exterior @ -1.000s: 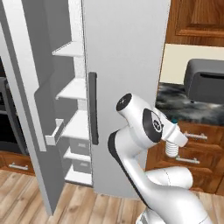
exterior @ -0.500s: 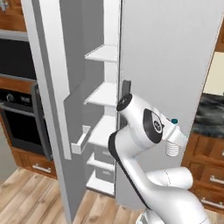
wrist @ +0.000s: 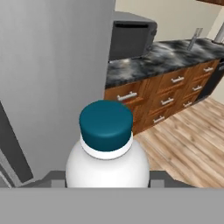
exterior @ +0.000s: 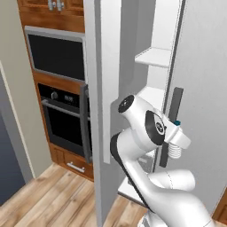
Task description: Take the bottled waters from the counter and place them in the freezer to freeze. Close the freezer door after placing the bottles.
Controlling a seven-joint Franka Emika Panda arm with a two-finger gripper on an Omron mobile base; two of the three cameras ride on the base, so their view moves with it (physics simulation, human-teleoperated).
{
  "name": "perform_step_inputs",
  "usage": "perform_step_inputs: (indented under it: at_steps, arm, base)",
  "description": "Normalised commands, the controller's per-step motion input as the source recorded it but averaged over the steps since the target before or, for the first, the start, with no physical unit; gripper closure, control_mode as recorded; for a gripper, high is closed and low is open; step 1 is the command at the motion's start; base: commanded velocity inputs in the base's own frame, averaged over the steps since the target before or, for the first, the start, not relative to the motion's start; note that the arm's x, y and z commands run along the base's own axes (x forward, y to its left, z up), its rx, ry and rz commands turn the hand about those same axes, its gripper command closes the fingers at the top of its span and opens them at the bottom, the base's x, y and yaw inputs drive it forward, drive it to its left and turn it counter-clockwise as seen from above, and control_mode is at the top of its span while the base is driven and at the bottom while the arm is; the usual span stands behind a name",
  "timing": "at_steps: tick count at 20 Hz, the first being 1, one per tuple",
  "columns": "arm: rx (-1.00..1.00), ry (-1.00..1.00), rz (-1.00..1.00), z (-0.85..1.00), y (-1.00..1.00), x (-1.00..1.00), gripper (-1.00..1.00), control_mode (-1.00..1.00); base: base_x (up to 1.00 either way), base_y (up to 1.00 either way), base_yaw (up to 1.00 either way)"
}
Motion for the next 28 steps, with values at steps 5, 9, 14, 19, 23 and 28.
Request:
perform_step_inputs:
  at_steps: [5,9,14,19,23,28]
  arm:
    - [0.0,0.0,0.0,0.0,0.0,0.0,1.0,1.0]
    - [0.0,0.0,0.0,0.0,0.0,0.0,1.0,1.0]
    - [0.0,0.0,0.0,0.0,0.0,0.0,1.0,1.0]
    - [0.0,0.0,0.0,0.0,0.0,0.0,1.0,1.0]
    - [0.0,0.0,0.0,0.0,0.0,0.0,1.0,1.0]
    - [0.0,0.0,0.0,0.0,0.0,0.0,1.0,1.0]
  base:
    - [0.38,0.03,0.13]
    - [0.44,0.0,0.05]
    - [0.58,0.0,0.13]
    - [0.59,-0.03,0.13]
    - [0.36,-0.06,0.09]
    - [0.17,0.0,0.03]
